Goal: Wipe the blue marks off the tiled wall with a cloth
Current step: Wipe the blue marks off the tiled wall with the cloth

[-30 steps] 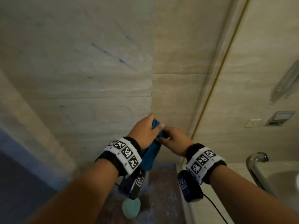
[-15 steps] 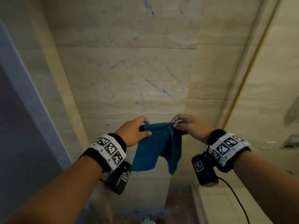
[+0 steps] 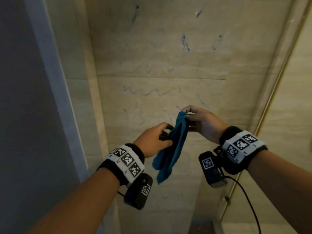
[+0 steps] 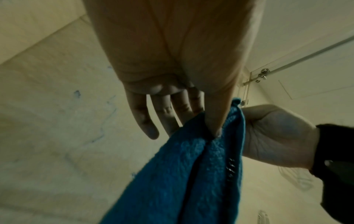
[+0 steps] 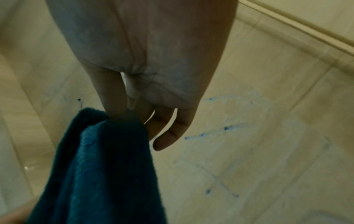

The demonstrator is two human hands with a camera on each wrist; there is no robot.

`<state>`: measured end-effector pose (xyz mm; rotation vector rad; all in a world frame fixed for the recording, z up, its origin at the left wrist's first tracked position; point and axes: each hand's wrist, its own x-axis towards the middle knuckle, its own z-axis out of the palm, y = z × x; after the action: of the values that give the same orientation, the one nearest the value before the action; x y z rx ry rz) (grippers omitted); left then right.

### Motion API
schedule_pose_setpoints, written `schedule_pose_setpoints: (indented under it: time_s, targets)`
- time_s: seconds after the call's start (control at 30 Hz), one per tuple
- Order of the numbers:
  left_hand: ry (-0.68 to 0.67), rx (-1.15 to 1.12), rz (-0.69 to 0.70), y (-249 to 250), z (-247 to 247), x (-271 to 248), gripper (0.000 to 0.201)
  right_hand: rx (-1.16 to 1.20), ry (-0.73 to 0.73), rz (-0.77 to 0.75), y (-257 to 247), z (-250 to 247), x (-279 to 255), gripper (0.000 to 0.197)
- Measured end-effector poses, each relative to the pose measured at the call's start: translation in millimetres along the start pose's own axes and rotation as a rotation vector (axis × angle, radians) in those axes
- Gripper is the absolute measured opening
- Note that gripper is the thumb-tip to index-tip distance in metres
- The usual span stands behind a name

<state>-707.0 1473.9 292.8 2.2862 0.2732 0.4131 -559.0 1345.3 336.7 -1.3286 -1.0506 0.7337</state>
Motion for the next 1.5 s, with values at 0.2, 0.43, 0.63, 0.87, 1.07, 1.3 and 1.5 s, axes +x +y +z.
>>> schedule_pose_setpoints:
  time_s: [0.2, 0.43, 0.63, 0.87, 1.07, 1.3, 1.5]
  targets:
    - [0.151, 0.095, 0.046, 24, -36, 16, 0.017, -0.357, 0.097, 0.049, -17, -22, 15, 0.016]
    - [0.329, 0.249, 0.079, 74, -63, 49, 0.004, -0.681, 0.055, -0.151, -52, -24, 32, 0.022]
    - [0.468, 0.229, 0.079, 104, -87, 78, 0.009, -0.551, 0.082, -0.307, -69, -1, 48, 0.038]
    - [0.370, 0.225, 0.221, 142, -134, 103, 0.015, -0.515, 0.395, -0.573, -112, -11, 90, 0.018]
    - [0.553, 0.693, 0.305, 167, -207, 121, 0.043, -0.743, 0.565, -0.677, -190, -32, 117, 0.021]
    - [0.724, 1.120, 0.265, 190, -271, 173, 0.071, -0.960, 0.773, -0.702, -274, -57, 154, 0.027]
    - [0.719, 1.187, 0.148, 181, -282, 219, 0.101, -1.096, 0.978, -0.750, -320, -79, 183, 0.029]
